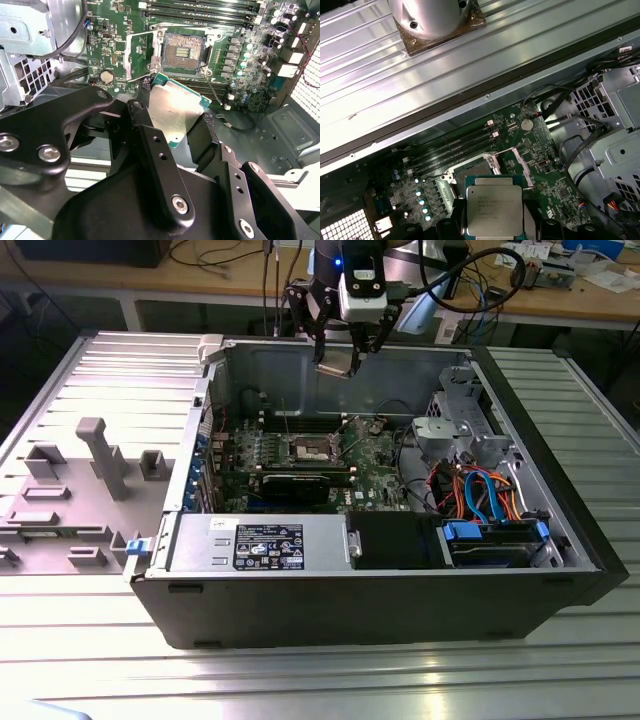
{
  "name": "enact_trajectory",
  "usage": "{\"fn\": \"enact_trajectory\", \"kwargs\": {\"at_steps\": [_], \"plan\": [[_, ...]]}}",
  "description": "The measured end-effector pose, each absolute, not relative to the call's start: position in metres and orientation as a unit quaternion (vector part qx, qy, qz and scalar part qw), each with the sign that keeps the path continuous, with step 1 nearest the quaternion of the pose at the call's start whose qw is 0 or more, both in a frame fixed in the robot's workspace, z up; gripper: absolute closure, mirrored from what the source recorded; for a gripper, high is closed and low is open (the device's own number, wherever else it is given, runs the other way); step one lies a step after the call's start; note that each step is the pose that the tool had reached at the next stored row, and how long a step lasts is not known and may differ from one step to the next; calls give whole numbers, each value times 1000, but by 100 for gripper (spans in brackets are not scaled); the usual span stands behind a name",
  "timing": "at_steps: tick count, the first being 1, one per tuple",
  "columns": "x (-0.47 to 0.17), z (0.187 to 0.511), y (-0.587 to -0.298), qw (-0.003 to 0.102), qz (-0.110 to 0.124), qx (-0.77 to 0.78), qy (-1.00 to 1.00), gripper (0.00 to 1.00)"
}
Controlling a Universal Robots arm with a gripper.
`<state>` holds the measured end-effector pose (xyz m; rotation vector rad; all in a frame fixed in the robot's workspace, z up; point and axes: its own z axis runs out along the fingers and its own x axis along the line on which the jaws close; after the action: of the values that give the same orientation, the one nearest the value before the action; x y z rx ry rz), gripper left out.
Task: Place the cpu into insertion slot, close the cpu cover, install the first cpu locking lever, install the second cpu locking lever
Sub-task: 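Place the cpu into insertion slot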
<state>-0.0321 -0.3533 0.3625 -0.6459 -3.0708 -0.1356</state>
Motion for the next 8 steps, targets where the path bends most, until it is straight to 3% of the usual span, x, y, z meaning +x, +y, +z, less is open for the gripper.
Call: {"fn": "enact_trajectory", "kwargs": {"at_steps": [8], "plan": [[-32, 361, -353, -2, -43, -253, -966, 46]]}}
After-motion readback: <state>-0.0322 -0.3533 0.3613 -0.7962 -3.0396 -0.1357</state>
